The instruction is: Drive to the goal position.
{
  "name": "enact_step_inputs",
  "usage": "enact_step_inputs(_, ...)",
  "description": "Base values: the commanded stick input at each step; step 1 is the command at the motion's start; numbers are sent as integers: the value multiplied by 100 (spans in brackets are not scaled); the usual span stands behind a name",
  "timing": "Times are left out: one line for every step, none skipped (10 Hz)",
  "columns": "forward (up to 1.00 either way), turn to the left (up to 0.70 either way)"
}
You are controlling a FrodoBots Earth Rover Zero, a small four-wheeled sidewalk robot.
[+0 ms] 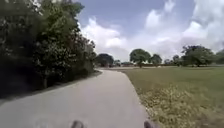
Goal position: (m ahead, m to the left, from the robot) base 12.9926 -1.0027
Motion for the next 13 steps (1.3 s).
enact_step_inputs(82,0)
enact_step_inputs(82,0)
enact_step_inputs(82,0)
enact_step_inputs(82,0)
enact_step_inputs(83,0)
enact_step_inputs(84,0)
enact_step_inputs(85,0)
enact_step_inputs(85,0)
enact_step_inputs(85,0)
enact_step_inputs(85,0)
enact_step_inputs(85,0)
enact_step_inputs(85,0)
enact_step_inputs(85,0)
